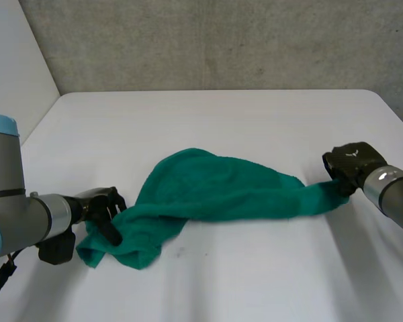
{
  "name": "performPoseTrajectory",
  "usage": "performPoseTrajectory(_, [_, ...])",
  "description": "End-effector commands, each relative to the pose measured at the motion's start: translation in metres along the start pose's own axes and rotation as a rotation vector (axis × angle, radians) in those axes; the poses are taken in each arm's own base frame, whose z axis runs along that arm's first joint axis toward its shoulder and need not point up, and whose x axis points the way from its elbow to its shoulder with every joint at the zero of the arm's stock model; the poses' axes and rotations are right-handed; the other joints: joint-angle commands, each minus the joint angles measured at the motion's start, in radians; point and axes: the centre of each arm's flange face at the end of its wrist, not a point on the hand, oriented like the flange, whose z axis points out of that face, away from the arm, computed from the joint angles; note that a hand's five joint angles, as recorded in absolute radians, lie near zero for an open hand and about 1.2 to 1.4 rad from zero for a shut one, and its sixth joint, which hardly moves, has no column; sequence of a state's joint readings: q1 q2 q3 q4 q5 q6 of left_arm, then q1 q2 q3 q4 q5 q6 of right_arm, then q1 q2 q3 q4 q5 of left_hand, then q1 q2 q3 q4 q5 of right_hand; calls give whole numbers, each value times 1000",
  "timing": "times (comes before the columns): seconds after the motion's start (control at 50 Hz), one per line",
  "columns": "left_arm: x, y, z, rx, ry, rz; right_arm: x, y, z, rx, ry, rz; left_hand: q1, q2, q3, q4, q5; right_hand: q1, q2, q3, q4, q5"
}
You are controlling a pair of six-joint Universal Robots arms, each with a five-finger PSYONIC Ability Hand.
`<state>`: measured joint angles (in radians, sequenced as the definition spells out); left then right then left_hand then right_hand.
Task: Fold the towel.
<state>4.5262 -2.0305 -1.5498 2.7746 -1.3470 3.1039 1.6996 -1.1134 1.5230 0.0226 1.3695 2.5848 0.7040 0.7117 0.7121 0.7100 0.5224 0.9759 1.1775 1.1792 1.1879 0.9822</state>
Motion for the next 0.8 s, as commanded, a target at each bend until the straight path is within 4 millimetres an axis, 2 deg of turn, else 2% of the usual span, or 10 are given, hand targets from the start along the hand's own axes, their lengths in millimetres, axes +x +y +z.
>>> performPoseTrajectory(0.02, [1, 0, -1, 12, 2, 5, 3, 10, -4, -28, 9, 8, 296, 288, 288, 290, 303, 420, 219, 217, 208, 240])
performPoseTrajectory(0.1, [1, -3, 0, 30, -2, 14, 5, 10, -3, -25, 10, 3, 692, 684, 683, 685, 699, 420, 219, 217, 208, 240])
performPoseTrajectory(0.2, [-5, -21, 7, 137, -56, 103, 14, -7, 2, 31, 38, -24, 692, 685, 684, 686, 699, 420, 219, 217, 208, 240])
performPoseTrajectory(0.26, [-10, -51, 15, 282, -122, 224, 25, -25, 7, 87, 75, -41, 692, 685, 684, 686, 699, 420, 219, 217, 208, 240])
performPoseTrajectory(0.38, [6, -141, 0, 668, -219, 410, 48, -122, 6, 406, 224, -72, 692, 685, 684, 686, 699, 420, 219, 217, 208, 240])
performPoseTrajectory(0.42, [12, -168, -12, 809, -233, 425, 50, -137, 3, 458, 252, -65, 692, 685, 684, 686, 699, 420, 219, 217, 208, 240])
performPoseTrajectory(0.44, [15, -180, -19, 877, -240, 427, 63, -176, -8, 609, 352, -30, 692, 685, 684, 686, 699, 420, 219, 217, 208, 240])
performPoseTrajectory(0.54, [32, -232, -76, 1267, -264, 438, 79, -219, -31, 829, 444, 41, 692, 685, 684, 686, 699, 420, 219, 217, 208, 240])
performPoseTrajectory(0.62, [37, -231, -89, 1317, -261, 440, 81, -230, -50, 923, 454, 74, 692, 685, 684, 686, 699, 420, 219, 217, 208, 240])
performPoseTrajectory(0.8, [23, -155, -51, 995, -241, 433, 27, -150, -27, 578, 216, 100, 692, 685, 684, 686, 699, 407, 205, 204, 195, 226])
